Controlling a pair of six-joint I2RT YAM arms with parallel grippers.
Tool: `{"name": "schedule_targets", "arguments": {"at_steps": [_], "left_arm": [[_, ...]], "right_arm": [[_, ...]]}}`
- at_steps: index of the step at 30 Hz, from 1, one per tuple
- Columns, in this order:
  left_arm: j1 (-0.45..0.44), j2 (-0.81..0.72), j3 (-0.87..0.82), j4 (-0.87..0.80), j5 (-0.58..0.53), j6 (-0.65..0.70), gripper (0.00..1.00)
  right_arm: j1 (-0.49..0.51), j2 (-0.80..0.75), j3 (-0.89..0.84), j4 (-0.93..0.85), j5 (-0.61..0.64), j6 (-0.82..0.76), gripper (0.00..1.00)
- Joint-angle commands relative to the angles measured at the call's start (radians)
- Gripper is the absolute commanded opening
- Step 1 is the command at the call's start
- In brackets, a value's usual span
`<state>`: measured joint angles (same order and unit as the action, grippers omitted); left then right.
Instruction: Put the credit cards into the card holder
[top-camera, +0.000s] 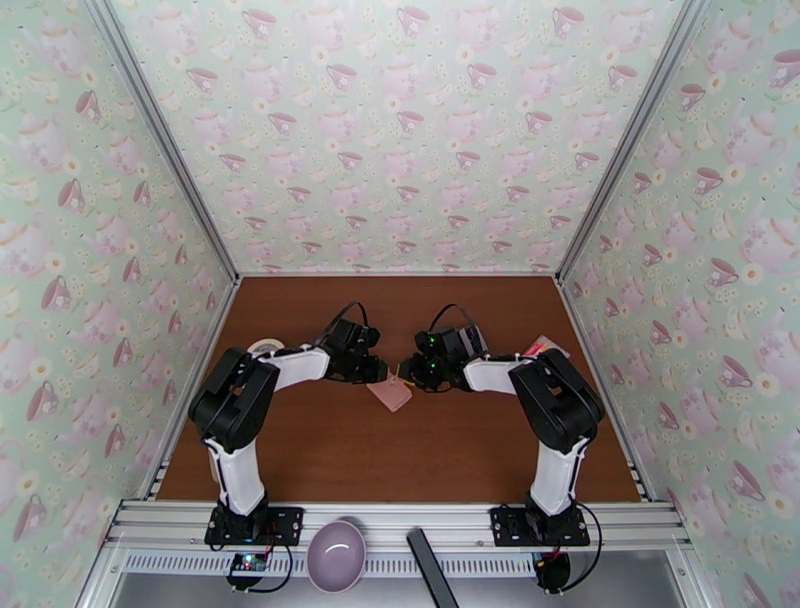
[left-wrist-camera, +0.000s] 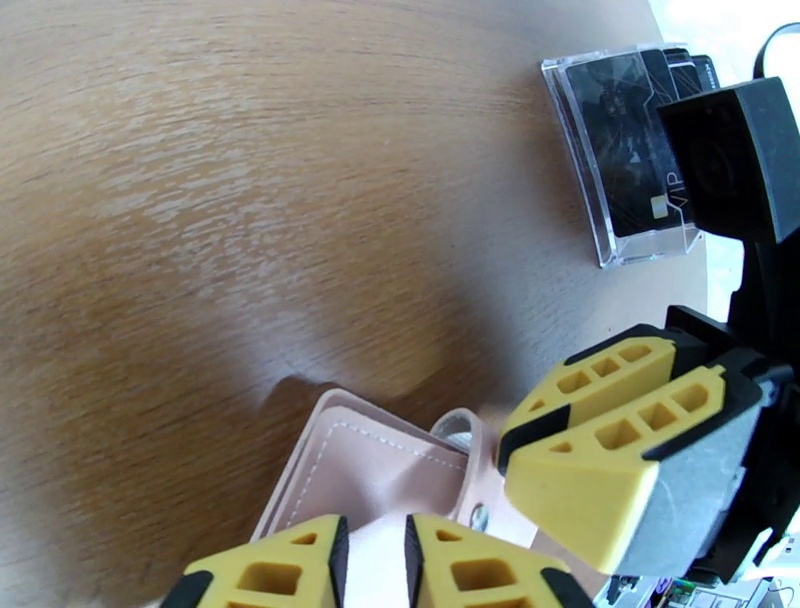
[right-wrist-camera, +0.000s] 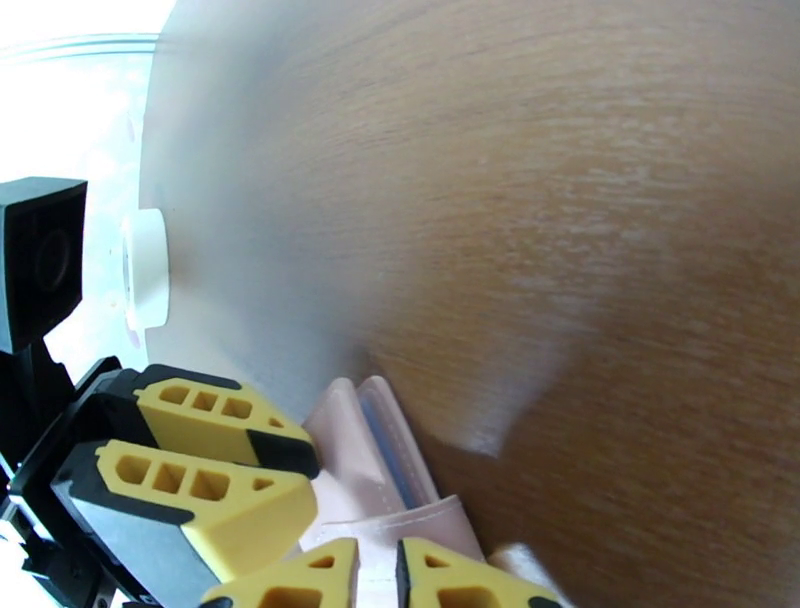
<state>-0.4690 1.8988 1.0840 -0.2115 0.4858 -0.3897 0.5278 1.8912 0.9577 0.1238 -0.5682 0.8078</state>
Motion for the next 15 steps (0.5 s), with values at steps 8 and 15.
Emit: {"name": "schedule_targets", "arguments": {"at_steps": [8, 15], "left_arm": [[0.002, 0.056, -0.001, -0.036, -0.064, -0.024, 0.27], [0.01, 0.059, -0.016, -0.014, -0.055, -0.034, 0.18]], "right_arm": [[-0.004, 0.029, 0.036, 0.025, -0.053, 0.024, 0.18], [-0.004, 0.06, 0.041, 0.08, -0.08, 0.063, 0.18]]}}
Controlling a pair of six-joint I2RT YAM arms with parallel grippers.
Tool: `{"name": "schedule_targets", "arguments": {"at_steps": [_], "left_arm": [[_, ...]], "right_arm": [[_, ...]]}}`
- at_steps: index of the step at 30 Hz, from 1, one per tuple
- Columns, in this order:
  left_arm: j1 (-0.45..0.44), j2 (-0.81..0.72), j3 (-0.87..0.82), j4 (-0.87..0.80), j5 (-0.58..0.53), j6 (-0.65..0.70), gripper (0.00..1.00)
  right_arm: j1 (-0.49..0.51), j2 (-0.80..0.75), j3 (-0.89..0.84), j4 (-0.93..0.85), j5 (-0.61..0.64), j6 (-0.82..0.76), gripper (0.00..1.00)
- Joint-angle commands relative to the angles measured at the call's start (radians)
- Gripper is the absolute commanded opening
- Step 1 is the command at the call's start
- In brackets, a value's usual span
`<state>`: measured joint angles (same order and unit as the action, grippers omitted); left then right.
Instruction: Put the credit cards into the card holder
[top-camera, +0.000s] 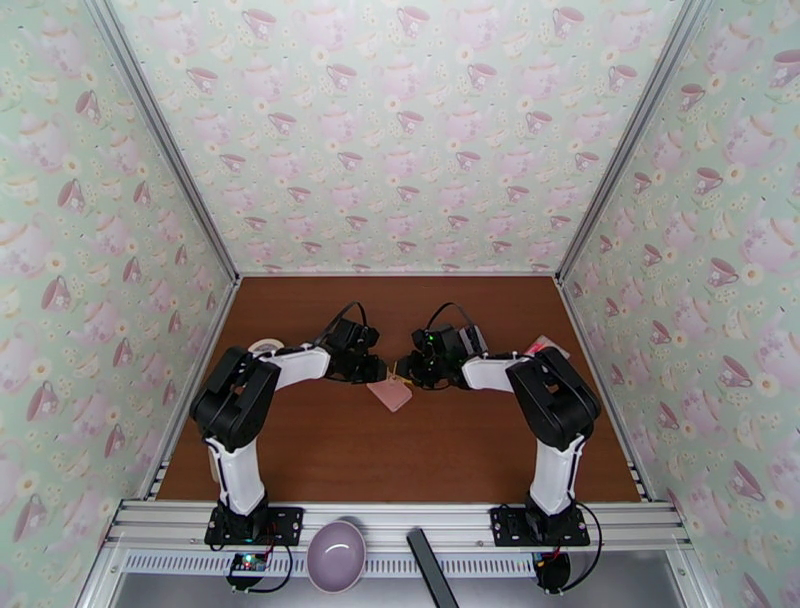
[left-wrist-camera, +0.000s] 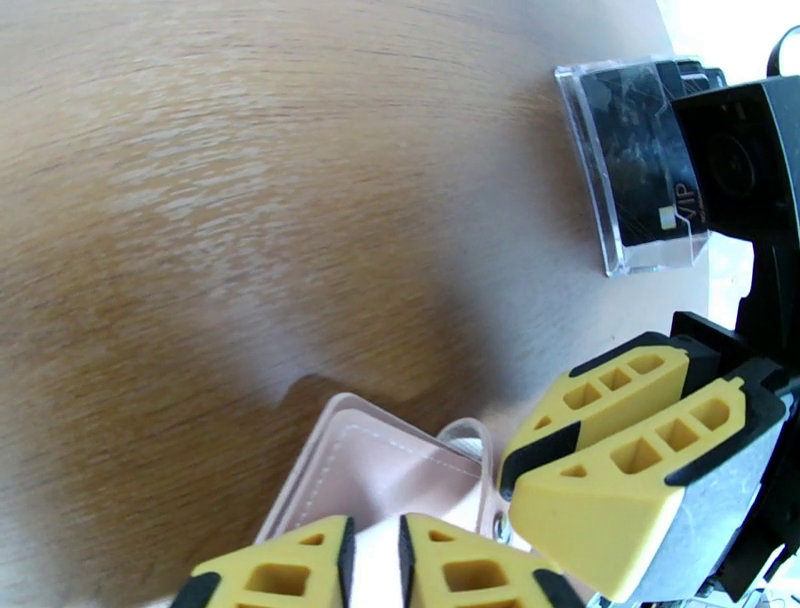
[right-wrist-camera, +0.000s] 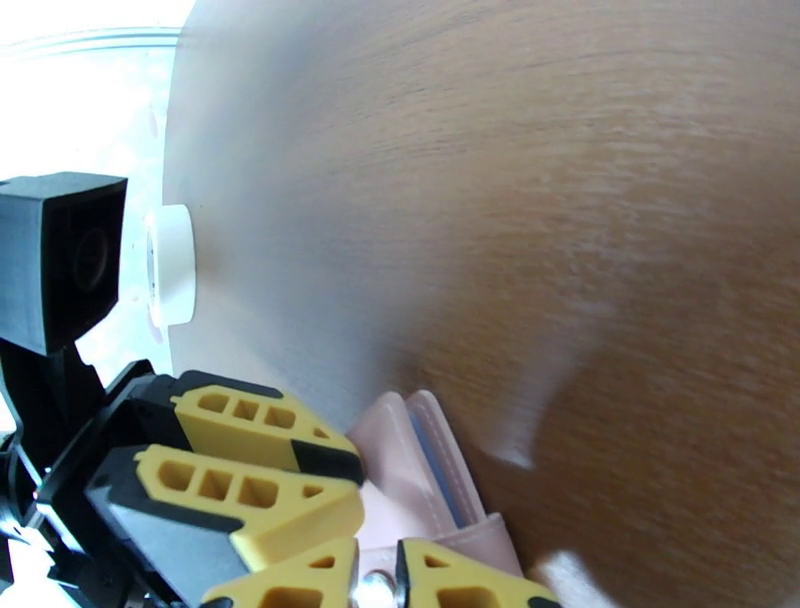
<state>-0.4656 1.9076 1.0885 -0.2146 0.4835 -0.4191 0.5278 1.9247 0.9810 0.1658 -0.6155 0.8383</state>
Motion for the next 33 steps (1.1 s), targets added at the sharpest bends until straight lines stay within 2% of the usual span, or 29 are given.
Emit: {"name": "schedule_targets", "arguments": {"at_steps": [1, 12, 33], "left_arm": [[0.006, 0.051, -0.022, -0.01, -0.051, -0.004, 0.17], [0.014, 0.075, -0.021, 0.005, -0.033, -0.017, 0.07], [0.019, 0.085, -0.028, 0.029, -0.016, -0.024, 0.06]], "right_arm": [[-0.003, 0.025, 0.013, 0.041, -0.033, 0.034, 0.17], [0.0, 0.004, -0.043, 0.086, -0.042, 0.061, 0.15], [0.01, -0.034, -0.104, 0.158, -0.067, 0.103, 0.14]]}}
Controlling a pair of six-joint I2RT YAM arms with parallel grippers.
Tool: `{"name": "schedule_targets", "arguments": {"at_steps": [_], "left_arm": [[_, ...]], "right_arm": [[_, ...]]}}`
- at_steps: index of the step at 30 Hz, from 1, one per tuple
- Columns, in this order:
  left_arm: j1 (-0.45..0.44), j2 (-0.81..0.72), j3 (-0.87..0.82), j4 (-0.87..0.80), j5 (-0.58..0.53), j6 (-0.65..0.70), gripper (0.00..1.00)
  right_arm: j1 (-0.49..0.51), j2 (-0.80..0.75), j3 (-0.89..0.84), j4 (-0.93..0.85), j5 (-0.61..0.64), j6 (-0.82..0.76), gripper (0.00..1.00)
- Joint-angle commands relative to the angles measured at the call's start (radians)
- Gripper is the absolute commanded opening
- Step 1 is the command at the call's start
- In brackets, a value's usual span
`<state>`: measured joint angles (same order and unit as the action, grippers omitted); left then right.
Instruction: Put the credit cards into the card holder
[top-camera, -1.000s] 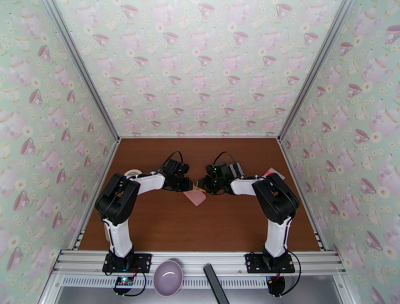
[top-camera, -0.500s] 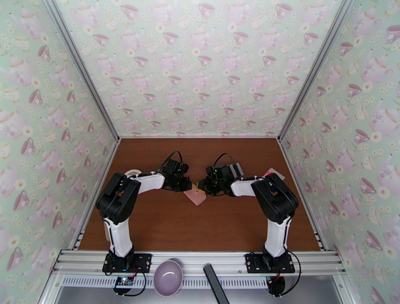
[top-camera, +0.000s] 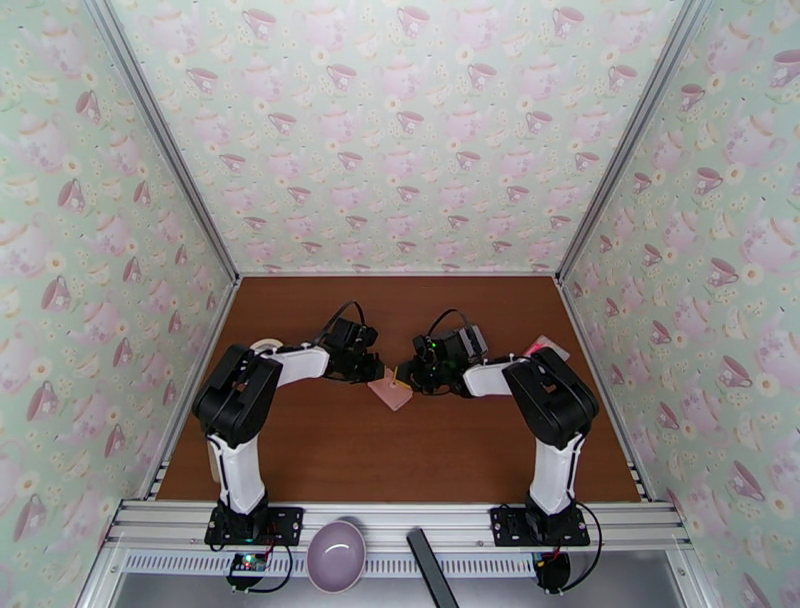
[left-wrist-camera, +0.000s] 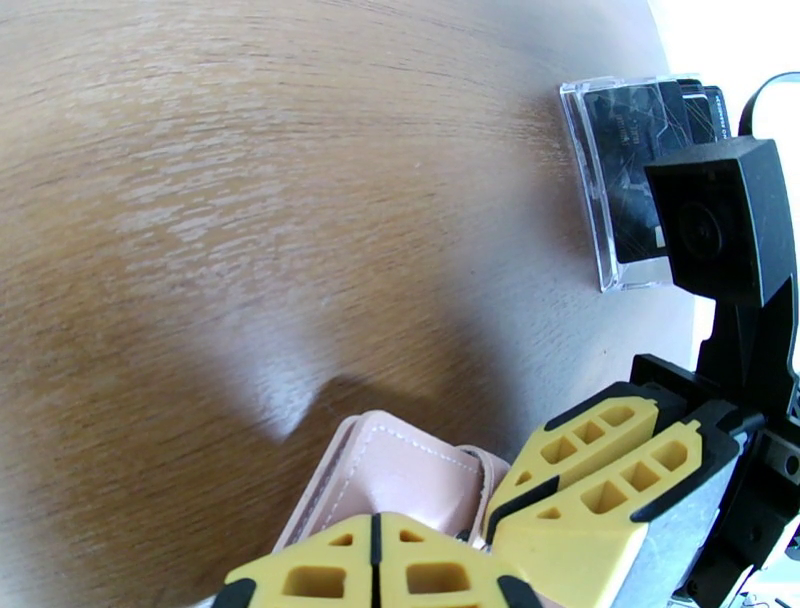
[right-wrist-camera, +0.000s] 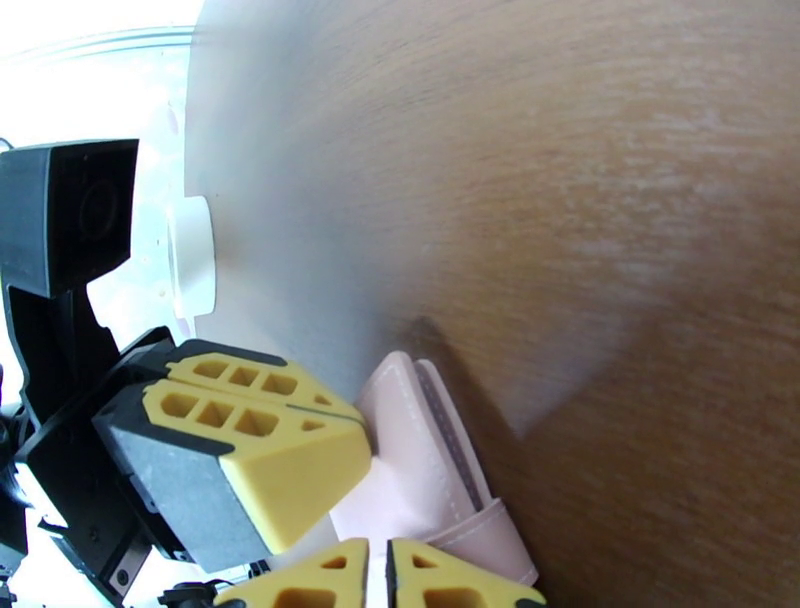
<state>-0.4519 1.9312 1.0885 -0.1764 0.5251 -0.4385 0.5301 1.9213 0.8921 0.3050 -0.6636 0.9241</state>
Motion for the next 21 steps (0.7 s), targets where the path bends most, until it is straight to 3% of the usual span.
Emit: {"name": "schedule_targets", "arguments": {"at_steps": [1, 21], "left_arm": [[0.005, 0.062, -0.028, -0.009, -0.056, -0.006, 0.06], [0.005, 0.06, -0.034, -0.002, -0.054, -0.006, 0.06]], "right_arm": [[0.008, -0.031, -0.02, 0.029, -0.023, 0.022, 0.14], [0.016, 0.018, -0.023, 0.061, -0.026, 0.033, 0.13]]}}
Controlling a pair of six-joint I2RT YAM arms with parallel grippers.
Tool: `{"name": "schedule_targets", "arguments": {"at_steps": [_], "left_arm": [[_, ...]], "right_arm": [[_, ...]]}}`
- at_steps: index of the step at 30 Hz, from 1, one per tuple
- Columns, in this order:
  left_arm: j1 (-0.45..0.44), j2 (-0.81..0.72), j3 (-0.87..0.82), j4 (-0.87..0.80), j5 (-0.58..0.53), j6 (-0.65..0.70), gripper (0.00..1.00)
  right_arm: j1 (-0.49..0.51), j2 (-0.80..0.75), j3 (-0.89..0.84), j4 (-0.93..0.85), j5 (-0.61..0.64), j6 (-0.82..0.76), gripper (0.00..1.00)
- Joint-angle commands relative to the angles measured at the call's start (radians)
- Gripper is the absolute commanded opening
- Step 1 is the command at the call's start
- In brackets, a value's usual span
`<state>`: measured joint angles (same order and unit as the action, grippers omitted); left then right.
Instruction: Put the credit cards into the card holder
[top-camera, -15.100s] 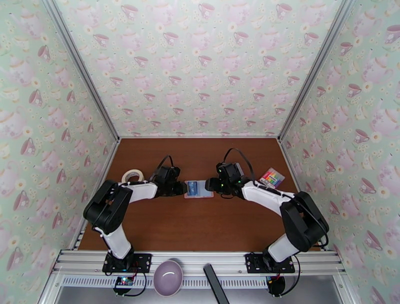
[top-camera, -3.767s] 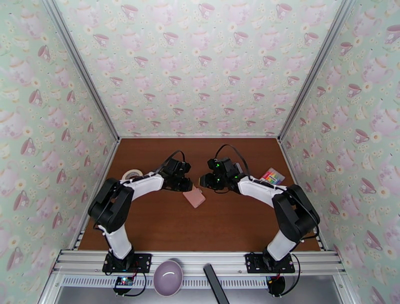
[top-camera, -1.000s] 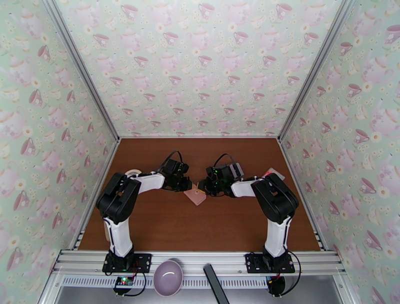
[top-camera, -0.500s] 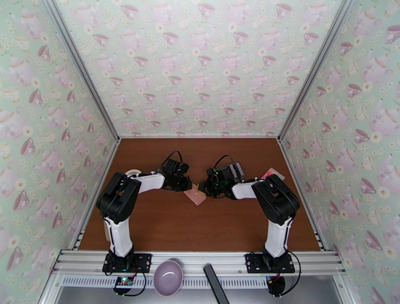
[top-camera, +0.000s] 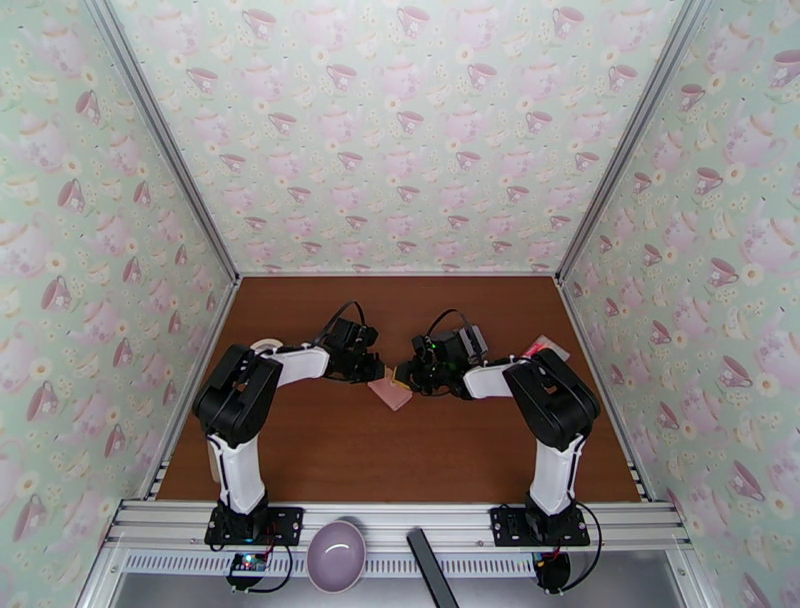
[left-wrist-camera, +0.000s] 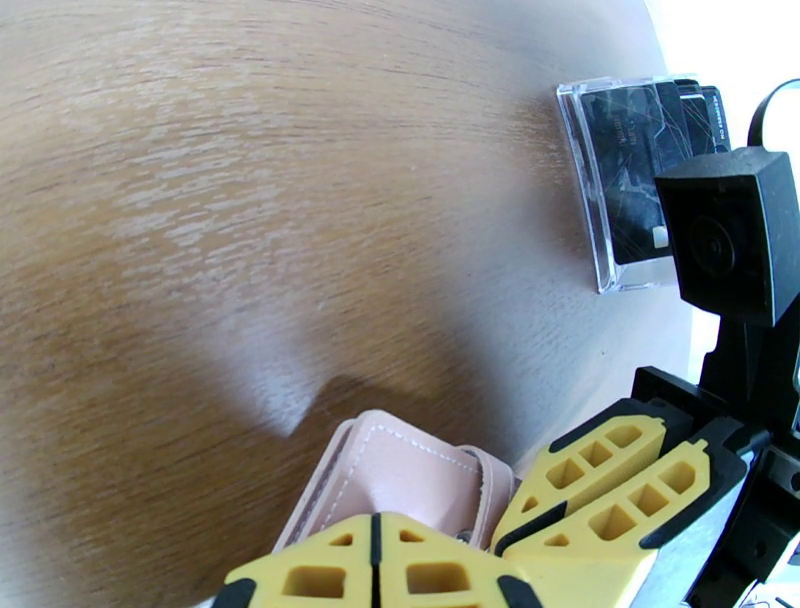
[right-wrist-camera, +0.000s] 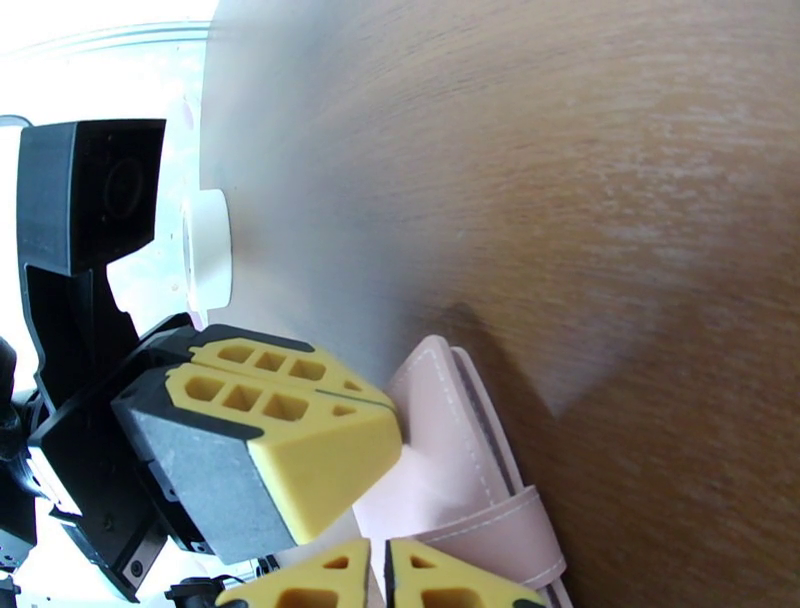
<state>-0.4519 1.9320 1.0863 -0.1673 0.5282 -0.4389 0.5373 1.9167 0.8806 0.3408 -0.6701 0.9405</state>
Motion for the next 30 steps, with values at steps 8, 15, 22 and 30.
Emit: {"name": "schedule_targets", "arguments": {"at_steps": [8, 15, 22, 30], "left_arm": [[0.005, 0.058, -0.034, -0.012, -0.055, -0.004, 0.06], [0.005, 0.051, -0.037, -0.033, -0.068, 0.013, 0.06], [0.023, 0.034, -0.057, -0.034, -0.075, 0.021, 0.06], [0.028, 0.036, -0.057, -0.038, -0.082, 0.029, 0.11]], "right_arm": [[0.01, 0.056, 0.008, 0.027, -0.019, 0.009, 0.12], [0.01, 0.069, 0.022, -0.015, 0.001, -0.023, 0.11], [0.008, 0.028, 0.025, -0.11, 0.036, -0.084, 0.11], [0.009, -0.017, 0.029, -0.111, 0.023, -0.07, 0.12]]}}
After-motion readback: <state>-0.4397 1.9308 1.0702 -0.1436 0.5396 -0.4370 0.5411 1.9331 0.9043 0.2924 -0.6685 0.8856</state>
